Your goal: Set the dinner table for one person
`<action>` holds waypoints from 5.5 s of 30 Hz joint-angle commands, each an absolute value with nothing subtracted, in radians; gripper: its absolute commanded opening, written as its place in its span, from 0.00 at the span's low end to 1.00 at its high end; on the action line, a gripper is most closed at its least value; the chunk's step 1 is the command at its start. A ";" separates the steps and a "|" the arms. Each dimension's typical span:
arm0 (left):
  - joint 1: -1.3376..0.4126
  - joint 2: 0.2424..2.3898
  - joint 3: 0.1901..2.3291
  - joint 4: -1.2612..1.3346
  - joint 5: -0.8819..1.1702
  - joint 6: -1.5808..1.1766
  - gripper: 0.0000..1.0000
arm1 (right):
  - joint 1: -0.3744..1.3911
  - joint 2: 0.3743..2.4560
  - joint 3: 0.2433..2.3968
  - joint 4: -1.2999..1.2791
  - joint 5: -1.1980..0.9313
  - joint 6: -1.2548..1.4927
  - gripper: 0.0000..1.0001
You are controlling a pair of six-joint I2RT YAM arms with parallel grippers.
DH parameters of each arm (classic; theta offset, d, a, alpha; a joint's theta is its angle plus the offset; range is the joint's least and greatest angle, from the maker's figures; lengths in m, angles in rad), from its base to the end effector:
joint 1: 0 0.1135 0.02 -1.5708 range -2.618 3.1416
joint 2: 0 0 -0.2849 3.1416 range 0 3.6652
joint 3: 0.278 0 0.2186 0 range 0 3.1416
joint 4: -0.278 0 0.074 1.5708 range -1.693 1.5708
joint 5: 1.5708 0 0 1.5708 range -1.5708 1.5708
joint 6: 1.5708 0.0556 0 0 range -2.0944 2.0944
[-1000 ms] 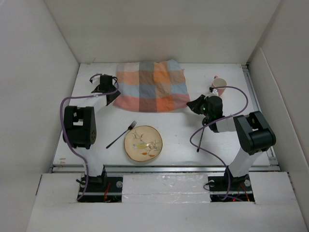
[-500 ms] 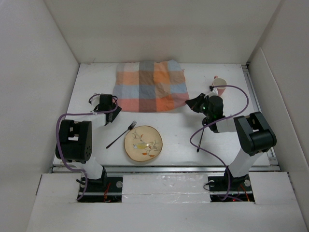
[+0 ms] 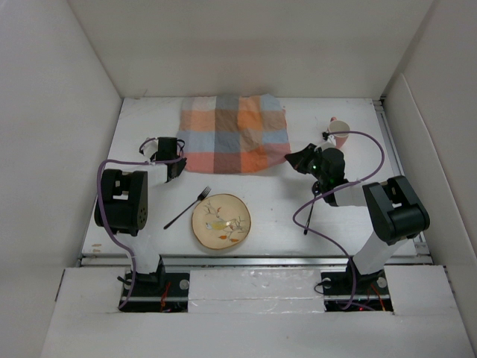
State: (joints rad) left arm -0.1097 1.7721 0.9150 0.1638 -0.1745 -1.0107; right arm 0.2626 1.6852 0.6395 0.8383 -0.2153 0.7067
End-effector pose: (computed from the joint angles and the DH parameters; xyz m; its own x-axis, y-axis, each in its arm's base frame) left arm 0.3579 -0.0297 0.1907 -0.3164 -0.8045 -0.5026 -0.5514 0.5871 -0.5927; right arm 0.3208 0.0985 0.2183 -0.4470 0.5367 -0.7156 -0.2173 0.7109 0.6689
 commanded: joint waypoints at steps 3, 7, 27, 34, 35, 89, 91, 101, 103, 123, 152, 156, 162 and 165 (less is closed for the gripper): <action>-0.106 1.724 0.908 0.196 -0.218 -0.993 0.00 | 0.272 1.634 0.640 0.884 -0.203 0.681 0.00; -0.106 1.530 0.946 0.198 -0.290 -0.934 0.00 | 0.252 1.571 0.661 0.809 -0.198 0.658 0.00; -0.106 1.287 1.598 -0.020 -0.209 -0.703 0.00 | 0.232 1.015 1.204 0.086 -0.054 0.348 0.00; -0.106 1.481 1.598 -0.022 -0.183 -0.684 0.00 | 0.164 1.247 1.206 0.201 -0.138 0.391 0.00; -0.106 1.512 1.621 -0.025 -0.180 -0.684 0.00 | 0.164 1.281 1.219 0.215 -0.140 0.393 0.00; -0.140 1.381 0.537 0.430 -0.037 -0.847 0.00 | 0.086 1.336 0.512 0.374 -0.172 0.489 0.00; -0.140 1.367 0.523 0.431 -0.046 -0.844 0.00 | 0.086 1.328 0.497 0.370 -0.169 0.491 0.02; -0.140 1.289 0.489 0.462 0.025 -0.853 0.67 | 0.130 1.158 0.526 0.259 -0.115 0.482 0.65; -0.140 1.189 0.486 0.454 0.023 -0.867 0.72 | 0.182 1.039 0.543 0.181 -0.072 0.466 0.68; -0.572 0.781 0.983 -0.215 -0.114 -0.442 0.22 | 0.748 1.368 0.488 0.490 -0.292 0.618 0.59; -0.572 0.675 0.851 -0.178 -0.189 -0.295 0.33 | 0.787 1.681 0.509 0.827 -0.383 0.811 0.00; -0.572 0.667 0.853 -0.176 -0.183 -0.296 0.33 | 0.773 1.491 0.443 0.810 -0.410 0.873 0.00; -0.572 0.655 0.853 -0.175 -0.196 -0.299 0.33 | 0.661 1.339 0.615 0.658 -0.406 0.851 0.00; -0.572 0.652 0.851 -0.175 -0.201 -0.301 0.33 | 0.594 1.411 0.750 0.650 -0.382 0.831 0.00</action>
